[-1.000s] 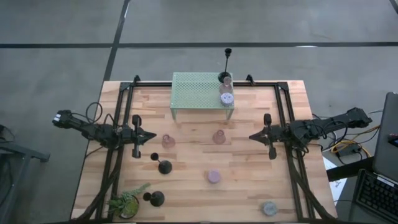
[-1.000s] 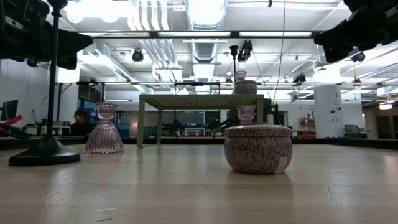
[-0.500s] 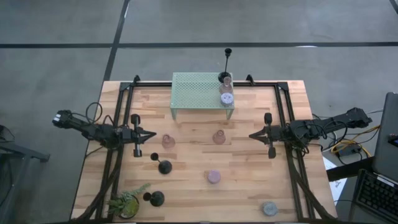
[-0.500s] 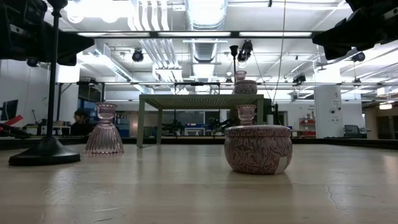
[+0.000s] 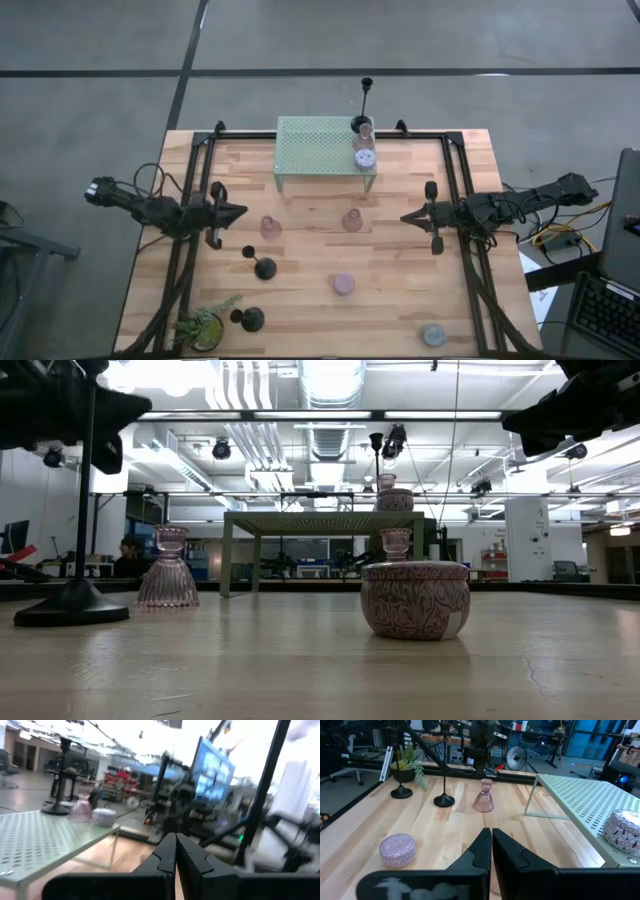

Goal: Pick & Place candle stick holders
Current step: Put the top black candle holder on the shelf

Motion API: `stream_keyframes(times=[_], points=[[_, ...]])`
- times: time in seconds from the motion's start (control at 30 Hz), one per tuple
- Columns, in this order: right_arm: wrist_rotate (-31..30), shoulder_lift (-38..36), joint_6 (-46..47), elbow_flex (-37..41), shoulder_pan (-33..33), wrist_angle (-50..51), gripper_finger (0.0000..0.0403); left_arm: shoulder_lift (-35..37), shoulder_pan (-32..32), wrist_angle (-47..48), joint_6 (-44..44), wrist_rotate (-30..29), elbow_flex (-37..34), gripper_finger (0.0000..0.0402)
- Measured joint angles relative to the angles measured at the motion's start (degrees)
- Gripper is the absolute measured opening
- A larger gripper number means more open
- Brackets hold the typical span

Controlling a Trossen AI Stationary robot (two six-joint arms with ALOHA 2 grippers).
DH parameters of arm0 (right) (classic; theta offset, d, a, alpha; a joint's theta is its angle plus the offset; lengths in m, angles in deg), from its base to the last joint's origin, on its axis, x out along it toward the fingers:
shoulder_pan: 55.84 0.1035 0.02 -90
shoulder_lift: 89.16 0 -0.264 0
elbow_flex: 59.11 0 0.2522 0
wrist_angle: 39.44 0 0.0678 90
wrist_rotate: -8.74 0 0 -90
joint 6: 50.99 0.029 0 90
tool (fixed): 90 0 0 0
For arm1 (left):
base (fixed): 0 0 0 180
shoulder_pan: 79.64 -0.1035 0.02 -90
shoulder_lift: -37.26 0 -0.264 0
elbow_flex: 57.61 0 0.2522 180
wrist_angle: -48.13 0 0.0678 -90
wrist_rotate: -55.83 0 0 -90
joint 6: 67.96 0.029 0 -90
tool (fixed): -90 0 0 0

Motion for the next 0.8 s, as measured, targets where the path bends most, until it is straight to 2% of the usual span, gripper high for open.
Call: stream_keyframes(times=[0.1,0.17,0.27,0.47,0.67,0.8], points=[[0.0,0.0,0.0,0.0,0.0,0.0,0.0008,-0.1,0.0,-1.6,-6.8,4.8,0.0,0.0014],[0.0,0.0,0.0,0.0,0.0,0.0,0.0008,-0.1,0.1,-2.2,-7.8,7.9,0.0,0.0014],[0.0,0.0,0.0,0.0,0.0,0.0,0.0008,-0.1,0.0,-2.9,-9.7,8.8,0.0,0.0014],[0.0,0.0,0.0,0.0,0.0,0.0,0.0008,-0.1,0.0,-2.8,-9.8,25.0,0.1,0.0014],[0.0,0.0,0.0,0.0,0.0,0.0,0.0008,-0.2,0.0,-2.1,-13.1,27.0,0.3,0.0021],[0.0,0.0,0.0,0.0,0.0,0.0,0.0008,-0.2,0.0,-2.1,-12.9,27.4,0.2,0.0057]])
